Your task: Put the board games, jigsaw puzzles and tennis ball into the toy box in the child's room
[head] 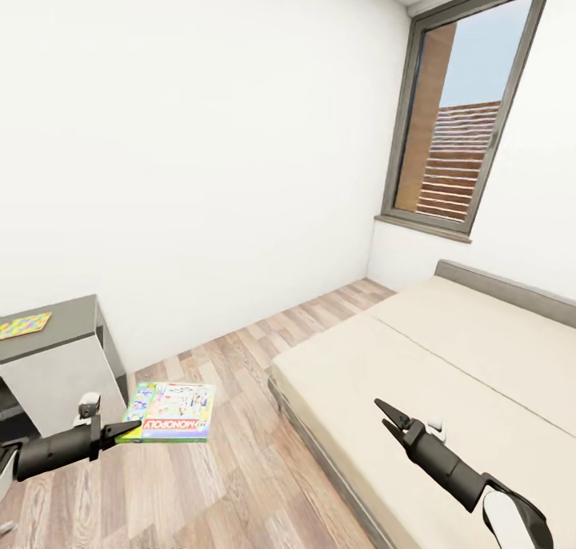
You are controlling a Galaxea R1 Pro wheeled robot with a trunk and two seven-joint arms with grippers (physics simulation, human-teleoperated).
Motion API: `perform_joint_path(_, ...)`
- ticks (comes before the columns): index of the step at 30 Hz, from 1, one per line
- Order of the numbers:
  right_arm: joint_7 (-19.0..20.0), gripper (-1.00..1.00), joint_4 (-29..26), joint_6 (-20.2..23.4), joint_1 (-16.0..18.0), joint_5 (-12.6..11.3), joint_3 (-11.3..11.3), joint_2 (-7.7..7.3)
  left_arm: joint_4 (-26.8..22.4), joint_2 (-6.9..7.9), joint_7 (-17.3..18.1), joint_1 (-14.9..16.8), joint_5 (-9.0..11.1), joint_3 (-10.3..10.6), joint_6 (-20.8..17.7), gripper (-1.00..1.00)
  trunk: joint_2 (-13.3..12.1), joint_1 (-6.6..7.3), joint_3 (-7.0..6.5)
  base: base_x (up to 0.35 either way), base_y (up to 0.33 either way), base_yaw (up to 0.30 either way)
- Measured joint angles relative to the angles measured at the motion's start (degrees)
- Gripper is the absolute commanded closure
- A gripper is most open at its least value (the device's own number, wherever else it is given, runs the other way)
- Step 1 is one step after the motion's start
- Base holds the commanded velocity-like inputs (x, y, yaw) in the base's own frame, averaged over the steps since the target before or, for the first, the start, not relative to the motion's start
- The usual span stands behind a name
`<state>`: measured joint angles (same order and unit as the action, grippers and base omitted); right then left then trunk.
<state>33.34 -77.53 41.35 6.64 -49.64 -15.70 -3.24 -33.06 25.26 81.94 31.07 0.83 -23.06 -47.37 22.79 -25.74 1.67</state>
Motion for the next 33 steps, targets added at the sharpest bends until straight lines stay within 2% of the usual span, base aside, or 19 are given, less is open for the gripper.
perform_joint_path(33, -0.74, -1.0, 0.42, -0.17, 0.04, 0.06, 0.24, 0.36, -0.01, 0.33, 0.06, 0.01, -0.13, -0.07, 0.02, 1.0, 0.09, -0.02, -2.09, 0.0, 0.0, 0.226)
